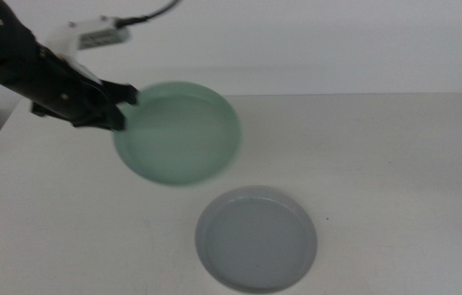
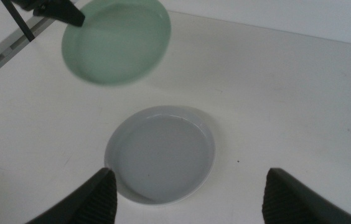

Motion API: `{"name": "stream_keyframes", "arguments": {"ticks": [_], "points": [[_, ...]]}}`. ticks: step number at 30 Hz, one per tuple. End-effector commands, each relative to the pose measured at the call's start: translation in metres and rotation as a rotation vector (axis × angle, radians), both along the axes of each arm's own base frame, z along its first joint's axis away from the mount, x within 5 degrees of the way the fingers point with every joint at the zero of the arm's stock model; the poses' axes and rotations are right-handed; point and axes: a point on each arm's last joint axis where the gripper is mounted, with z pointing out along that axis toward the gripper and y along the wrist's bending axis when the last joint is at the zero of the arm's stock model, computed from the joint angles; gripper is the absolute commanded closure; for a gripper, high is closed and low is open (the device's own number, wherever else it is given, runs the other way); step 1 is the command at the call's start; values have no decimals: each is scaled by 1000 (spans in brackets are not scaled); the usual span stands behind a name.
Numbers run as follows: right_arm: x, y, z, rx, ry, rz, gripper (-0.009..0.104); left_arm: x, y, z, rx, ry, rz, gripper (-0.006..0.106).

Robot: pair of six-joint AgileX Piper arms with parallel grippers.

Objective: Stack the three bowls on top of each other.

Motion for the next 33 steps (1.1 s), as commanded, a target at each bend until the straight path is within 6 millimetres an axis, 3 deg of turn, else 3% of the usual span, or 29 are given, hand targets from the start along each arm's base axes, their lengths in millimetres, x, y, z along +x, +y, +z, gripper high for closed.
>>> {"name": "stream_keyframes", "arguments": {"ticks": [1,6,9,21,25,27,31,33], "points": [[2,0,12,42,-77,-12,36,-21,-22,26,-59,-77,-37,100],[2,0,12,42,-77,-12,36,-43,-65,4,-67,-22,-122,100],[2,0,12,42,-77,-12,36,-55,-80,-14,-53,-13,-156,100],[2,0,12,42,-77,-12,36,-52,-107,-66,-61,24,-141,96],[2,0,12,42,-77,-12,36,-53,-110,-68,-60,34,-150,73],[2,0,12,41,-78,-13,36,-54,-109,-63,-65,23,-152,51],[2,0,12,41,-78,-13,36,-52,-101,-39,-95,-52,-124,17],[2,0,12,40,-78,-13,36,-54,-91,-21,-114,-102,-102,11]]}}
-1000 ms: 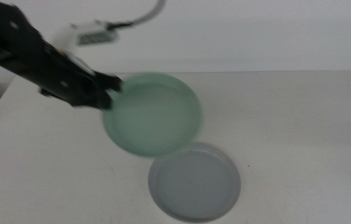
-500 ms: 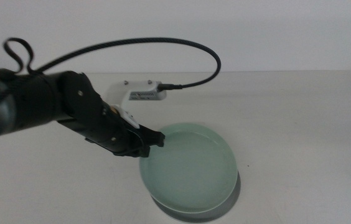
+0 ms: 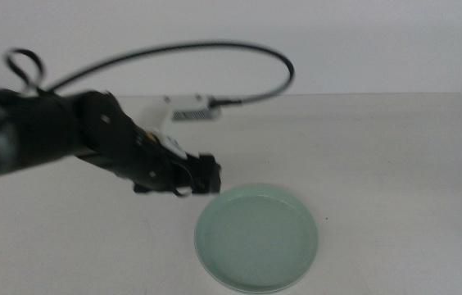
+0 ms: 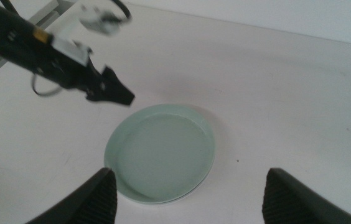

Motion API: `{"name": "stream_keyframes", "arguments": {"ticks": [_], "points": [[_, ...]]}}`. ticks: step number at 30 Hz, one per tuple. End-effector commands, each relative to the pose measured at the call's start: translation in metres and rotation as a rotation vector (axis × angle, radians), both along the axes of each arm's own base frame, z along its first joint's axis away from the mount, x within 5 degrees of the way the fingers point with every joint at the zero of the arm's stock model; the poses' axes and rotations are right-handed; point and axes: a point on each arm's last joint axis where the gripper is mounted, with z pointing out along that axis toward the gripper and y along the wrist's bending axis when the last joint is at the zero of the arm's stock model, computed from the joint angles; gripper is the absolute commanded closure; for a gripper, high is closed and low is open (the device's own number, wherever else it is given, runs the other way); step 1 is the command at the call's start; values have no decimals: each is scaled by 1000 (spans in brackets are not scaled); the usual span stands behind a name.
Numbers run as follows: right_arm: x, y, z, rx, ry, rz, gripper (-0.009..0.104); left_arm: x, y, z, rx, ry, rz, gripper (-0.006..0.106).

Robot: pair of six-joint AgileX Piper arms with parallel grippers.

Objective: Stack the three bowls on top of each other.

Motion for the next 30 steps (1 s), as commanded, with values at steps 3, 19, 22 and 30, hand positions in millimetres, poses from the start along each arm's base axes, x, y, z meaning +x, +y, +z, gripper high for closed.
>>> {"name": "stream_keyframes", "arguments": {"ticks": [3,19,22,30], "points": [[2,0,12,41,-78,-13,36,-3,22,76,-105,-232,66,11],[2,0,12,41,-78,-13,36,-19,103,189,63,-444,141,11],[2,0,12,41,-78,-13,36,-23,108,191,74,-443,147,11],[5,0,16,89,-103,-44,36,-59,113,201,84,-462,136,11]]}}
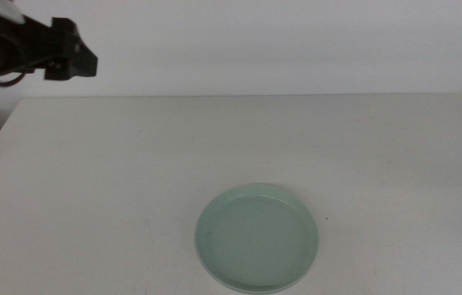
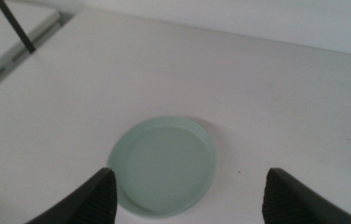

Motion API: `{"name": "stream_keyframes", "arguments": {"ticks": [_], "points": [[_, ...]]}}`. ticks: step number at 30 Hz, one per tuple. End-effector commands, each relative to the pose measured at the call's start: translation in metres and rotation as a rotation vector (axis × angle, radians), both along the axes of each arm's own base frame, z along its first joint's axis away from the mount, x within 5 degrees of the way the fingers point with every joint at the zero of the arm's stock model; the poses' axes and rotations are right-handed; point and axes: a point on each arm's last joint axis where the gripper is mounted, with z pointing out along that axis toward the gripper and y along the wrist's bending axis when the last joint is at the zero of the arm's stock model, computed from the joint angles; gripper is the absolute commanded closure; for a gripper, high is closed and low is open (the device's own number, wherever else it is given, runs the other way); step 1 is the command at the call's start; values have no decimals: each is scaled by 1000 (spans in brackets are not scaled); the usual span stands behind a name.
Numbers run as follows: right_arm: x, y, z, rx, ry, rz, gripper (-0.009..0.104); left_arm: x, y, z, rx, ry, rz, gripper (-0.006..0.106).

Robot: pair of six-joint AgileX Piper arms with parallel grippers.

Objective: Stack the three bowls on top of each other.

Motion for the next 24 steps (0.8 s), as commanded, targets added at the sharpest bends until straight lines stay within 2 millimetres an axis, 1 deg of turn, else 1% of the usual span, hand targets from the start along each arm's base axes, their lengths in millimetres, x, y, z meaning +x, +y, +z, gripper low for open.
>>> {"name": "stream_keyframes", "arguments": {"ticks": [1,4,9,12,15,17,20,22,24], "points": [[4,-1,13,63,-75,-45,36,-22,3,21,-36,-113,15,11],[11,-8,11,30,-75,-138,36,-42,7,15,-44,-140,25,11],[28,-20,13,-44,-68,-334,36,-76,14,9,-39,-180,49,11],[41,-23,16,-104,-86,-398,36,-87,20,4,-11,-183,94,11],[51,-23,17,-144,-90,-426,36,-96,26,-3,21,-182,129,11],[55,-26,16,-165,-97,-454,36,-107,28,-7,23,-197,130,11],[54,-36,17,-178,-102,-516,36,-125,30,-13,14,-237,133,11],[48,-44,18,-177,-107,-560,36,-137,32,-20,0,-275,135,11],[38,-47,15,-162,-125,-558,36,-149,33,-26,-13,-309,136,11]]}}
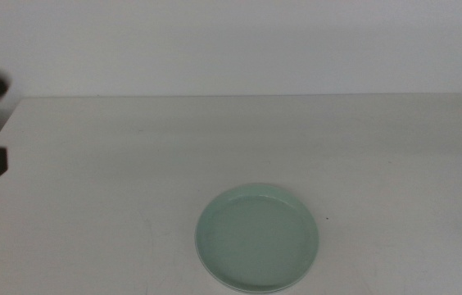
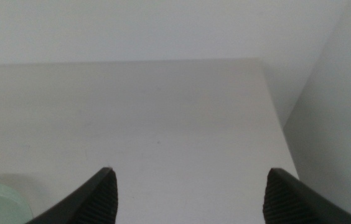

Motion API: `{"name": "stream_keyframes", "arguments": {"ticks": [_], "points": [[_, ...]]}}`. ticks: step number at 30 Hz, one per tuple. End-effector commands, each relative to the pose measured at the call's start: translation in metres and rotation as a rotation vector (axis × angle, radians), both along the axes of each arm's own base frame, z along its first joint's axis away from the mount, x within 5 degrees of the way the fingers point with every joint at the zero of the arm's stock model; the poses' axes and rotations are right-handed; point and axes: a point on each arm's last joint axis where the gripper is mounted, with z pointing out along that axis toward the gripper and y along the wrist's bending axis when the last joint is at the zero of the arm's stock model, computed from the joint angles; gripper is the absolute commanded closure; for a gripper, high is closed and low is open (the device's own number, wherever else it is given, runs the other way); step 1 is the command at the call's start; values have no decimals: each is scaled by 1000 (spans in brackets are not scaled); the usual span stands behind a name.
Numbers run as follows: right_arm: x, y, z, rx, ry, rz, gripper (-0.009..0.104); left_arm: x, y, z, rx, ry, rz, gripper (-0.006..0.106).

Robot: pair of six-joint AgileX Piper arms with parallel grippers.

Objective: Stack the three bowls on top of each other.

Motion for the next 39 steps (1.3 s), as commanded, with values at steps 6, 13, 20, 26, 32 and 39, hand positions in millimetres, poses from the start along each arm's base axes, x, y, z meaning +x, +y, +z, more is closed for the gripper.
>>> {"name": "stream_keyframes", "arguments": {"ticks": [6,13,20,26,32,39], "points": [[-45,-12,-18,59,-198,31,36,-40,5,-19,-61,-181,8,11],[-68,-14,-68,10,-323,126,36,-67,10,-51,-94,-392,19,11],[-67,-6,-84,-34,-453,228,36,-61,11,-71,-113,-506,34,11],[-67,-6,-84,-34,-451,227,36,-60,11,-72,-116,-518,36,11],[-67,-7,-86,-18,-431,212,36,-60,11,-72,-116,-518,36,11],[-67,-15,-91,-102,-378,120,36,-60,11,-72,-116,-518,36,11]]}}
